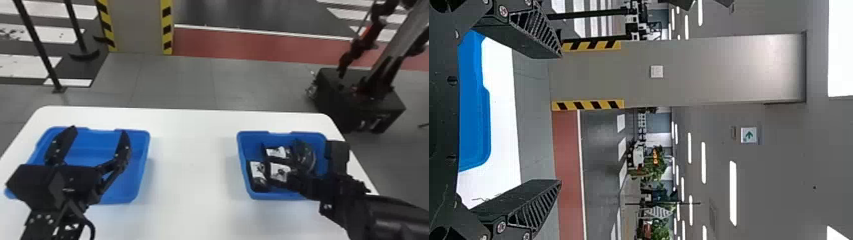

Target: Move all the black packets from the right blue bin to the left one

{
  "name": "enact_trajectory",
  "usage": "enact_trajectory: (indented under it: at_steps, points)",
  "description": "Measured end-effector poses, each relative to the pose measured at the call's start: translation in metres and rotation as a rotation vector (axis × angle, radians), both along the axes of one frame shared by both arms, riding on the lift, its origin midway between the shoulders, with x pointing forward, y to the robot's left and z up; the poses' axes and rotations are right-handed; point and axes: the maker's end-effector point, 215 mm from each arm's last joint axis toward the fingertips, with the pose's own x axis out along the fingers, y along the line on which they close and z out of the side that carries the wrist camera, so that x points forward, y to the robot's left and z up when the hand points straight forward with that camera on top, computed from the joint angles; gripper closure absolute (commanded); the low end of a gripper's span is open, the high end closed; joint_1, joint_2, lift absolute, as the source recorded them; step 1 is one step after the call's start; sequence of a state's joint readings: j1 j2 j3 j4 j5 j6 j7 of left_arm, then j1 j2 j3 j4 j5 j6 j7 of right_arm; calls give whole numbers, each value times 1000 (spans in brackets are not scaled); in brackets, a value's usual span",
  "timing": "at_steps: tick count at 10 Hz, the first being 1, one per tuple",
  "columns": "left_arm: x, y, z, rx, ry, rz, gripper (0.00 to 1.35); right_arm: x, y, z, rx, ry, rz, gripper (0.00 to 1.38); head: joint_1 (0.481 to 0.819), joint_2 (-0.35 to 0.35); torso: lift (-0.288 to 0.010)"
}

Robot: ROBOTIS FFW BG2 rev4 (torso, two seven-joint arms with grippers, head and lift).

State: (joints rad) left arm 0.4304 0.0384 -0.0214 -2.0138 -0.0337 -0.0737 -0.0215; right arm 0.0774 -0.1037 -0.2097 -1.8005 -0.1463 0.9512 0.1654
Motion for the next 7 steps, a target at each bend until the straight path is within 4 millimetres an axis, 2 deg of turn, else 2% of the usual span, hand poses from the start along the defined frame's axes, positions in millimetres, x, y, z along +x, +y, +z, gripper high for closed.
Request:
enact_trajectory:
  at_steps: [2,4,7]
  points:
    - [1,0,2,0,-4,1,134,-3,7,13,11,-44,11,1242,695,-114,-110]
    - [1,1,3,1,-7,2,134,-7,19,38,26,-112,26,1242,695,-98,-110]
    - [1,1,5,1,-14,1,134,-23,42,93,55,-236,64,1242,695,-75,-110]
